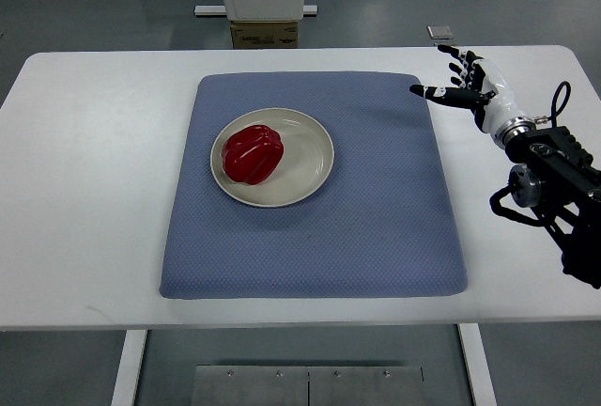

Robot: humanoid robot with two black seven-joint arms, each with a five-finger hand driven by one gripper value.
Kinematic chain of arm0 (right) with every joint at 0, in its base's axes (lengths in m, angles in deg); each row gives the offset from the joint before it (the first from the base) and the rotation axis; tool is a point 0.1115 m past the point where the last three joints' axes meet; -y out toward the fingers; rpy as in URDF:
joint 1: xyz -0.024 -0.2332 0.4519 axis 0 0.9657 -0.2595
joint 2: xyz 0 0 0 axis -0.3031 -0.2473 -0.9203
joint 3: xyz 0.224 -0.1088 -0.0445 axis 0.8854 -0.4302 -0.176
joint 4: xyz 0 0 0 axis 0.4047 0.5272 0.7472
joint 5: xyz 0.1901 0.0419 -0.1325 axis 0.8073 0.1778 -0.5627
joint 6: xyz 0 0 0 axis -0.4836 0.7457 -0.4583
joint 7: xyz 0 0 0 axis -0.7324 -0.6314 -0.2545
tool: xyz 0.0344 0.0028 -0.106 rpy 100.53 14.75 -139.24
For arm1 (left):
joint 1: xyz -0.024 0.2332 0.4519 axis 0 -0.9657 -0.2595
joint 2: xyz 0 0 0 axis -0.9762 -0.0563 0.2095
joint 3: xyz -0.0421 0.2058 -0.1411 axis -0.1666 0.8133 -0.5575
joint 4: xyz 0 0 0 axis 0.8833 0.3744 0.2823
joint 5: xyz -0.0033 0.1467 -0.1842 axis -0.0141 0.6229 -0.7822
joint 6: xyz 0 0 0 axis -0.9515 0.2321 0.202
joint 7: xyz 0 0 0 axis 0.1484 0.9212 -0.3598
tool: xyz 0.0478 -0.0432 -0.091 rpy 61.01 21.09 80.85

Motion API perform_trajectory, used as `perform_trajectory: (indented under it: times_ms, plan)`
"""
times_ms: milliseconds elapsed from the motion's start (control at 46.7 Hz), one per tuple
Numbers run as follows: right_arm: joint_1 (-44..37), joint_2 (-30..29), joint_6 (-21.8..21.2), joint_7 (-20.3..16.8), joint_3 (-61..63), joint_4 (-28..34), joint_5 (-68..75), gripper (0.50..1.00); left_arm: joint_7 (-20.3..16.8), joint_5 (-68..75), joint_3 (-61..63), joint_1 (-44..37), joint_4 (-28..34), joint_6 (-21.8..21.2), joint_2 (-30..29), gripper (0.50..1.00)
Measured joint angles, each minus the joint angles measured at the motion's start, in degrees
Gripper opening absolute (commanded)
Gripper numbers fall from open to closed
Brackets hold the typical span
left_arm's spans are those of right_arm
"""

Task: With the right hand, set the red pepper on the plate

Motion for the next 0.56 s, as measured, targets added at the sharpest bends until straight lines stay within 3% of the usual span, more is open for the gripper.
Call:
perform_trajectory:
  times_ms: [556]
  plan:
    - [2.98, -2.89, 0.16, 0.67, 3.97, 0.05, 4.3, 1.0, 0.02, 0.0, 0.0, 0.0, 0.0, 0.0, 0.0, 1.0]
